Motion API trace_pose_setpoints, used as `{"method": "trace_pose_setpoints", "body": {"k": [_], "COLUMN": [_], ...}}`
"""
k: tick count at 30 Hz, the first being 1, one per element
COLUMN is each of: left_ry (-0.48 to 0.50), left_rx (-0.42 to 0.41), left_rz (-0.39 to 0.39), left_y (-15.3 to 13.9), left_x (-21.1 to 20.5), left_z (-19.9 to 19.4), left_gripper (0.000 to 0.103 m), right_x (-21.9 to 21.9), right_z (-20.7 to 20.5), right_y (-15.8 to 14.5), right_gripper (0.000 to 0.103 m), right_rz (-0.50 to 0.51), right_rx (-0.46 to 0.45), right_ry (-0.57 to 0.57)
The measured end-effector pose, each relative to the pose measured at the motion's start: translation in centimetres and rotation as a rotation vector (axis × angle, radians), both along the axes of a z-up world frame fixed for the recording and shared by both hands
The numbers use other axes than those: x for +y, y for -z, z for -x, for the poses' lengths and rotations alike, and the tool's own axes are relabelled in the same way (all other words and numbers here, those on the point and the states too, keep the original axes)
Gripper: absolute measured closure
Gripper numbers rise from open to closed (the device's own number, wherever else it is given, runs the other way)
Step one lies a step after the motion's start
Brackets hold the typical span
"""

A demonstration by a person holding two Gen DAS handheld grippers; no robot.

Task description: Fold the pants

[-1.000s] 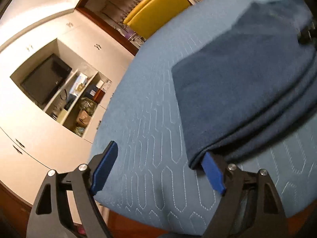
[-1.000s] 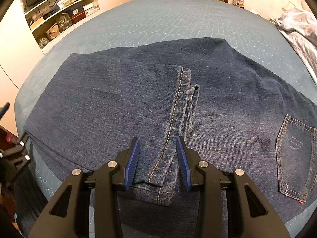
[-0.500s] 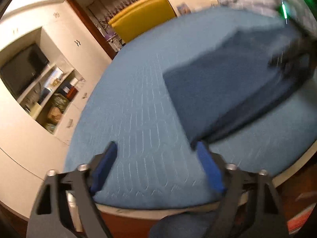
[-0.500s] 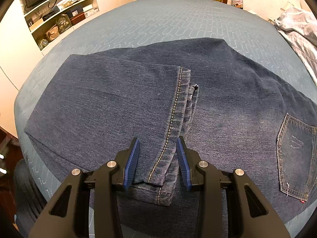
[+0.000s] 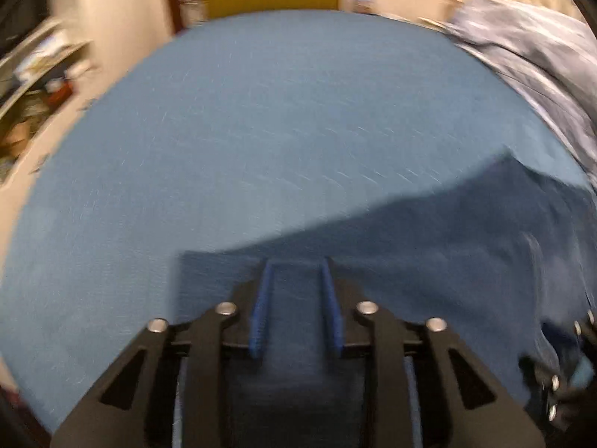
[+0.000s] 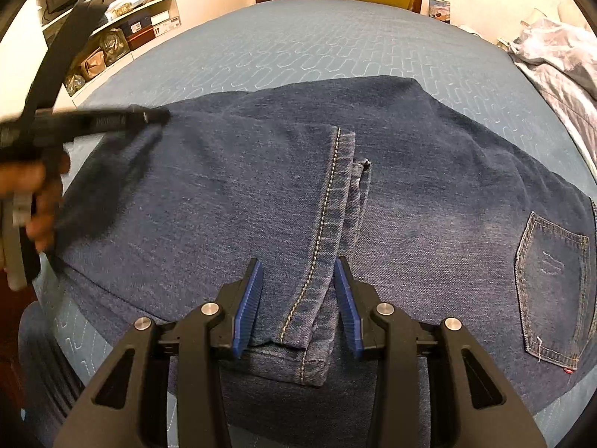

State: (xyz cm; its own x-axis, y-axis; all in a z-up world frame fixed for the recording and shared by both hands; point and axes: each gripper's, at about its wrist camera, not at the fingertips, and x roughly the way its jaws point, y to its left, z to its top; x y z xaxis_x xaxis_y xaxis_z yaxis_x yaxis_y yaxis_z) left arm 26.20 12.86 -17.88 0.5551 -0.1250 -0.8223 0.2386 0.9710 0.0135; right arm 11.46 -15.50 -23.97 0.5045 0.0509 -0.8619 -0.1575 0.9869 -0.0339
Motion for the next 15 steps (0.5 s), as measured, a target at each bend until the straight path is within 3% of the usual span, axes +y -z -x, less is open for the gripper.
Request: {"method": "trace_pose_setpoints", "body": {"k": [2, 3, 4, 5, 7, 9, 10, 12, 15], "left_ry": [-0.001, -0.002, -0.009, -0.014, -0.039, -0.089, -0.092, -0.097, -0.083], "left_rx": [0.007, -0.002, -0.010, 0.005, 0.060, 0.089, 0.087, 0.071, 0.007], "left_rz": [0.106, 0.108, 0.099, 0.112, 0.154, 0.124, 0.124, 0.132, 0.162], "left_y": [-1.1, -1.3, -1.3, -0.9, 0.0, 1.6, 1.9, 1.6, 1.1], "left_x": [0.7, 0.6, 0.4, 0.5, 1.2, 0.8, 0.6, 0.5, 0.3], "left_z": [1.2, 2.0, 2.8, 3.6, 3.9, 4.9, 5.7, 5.6, 6.6], "left_gripper": [0.067, 0.054, 0.048, 0.042, 0.038, 0.031, 0.028, 0.006, 0.002], "right_x": [0.2, 0.2, 0.1, -0.2, -0.3, 0.1, 0.4, 0.8, 1.0], "right_z": [0.0, -0.1, -0.1, 0.1, 0.1, -0.9, -1.8, -3.7, -5.2], "right_y": [-0.2, -0.5, -1.2, -2.1, -4.3, -5.8, -5.9, -5.2, -4.4], "right_gripper": [0.060, 0.050, 0.030, 0.019, 0.016, 0.016, 0.016, 0.016, 0.017], "right_rz": [-0.002, -0.004, 0.004, -0.004, -0.017, -0.005, 0.015, 0.062, 0.097], "right_rx": [0.001, 0.004, -0.009, -0.050, -0.142, -0.188, -0.177, -0.111, -0.097], "right_ry": [0.004, 0.010, 0.033, 0.050, 0.071, 0.099, 0.121, 0.145, 0.159]}}
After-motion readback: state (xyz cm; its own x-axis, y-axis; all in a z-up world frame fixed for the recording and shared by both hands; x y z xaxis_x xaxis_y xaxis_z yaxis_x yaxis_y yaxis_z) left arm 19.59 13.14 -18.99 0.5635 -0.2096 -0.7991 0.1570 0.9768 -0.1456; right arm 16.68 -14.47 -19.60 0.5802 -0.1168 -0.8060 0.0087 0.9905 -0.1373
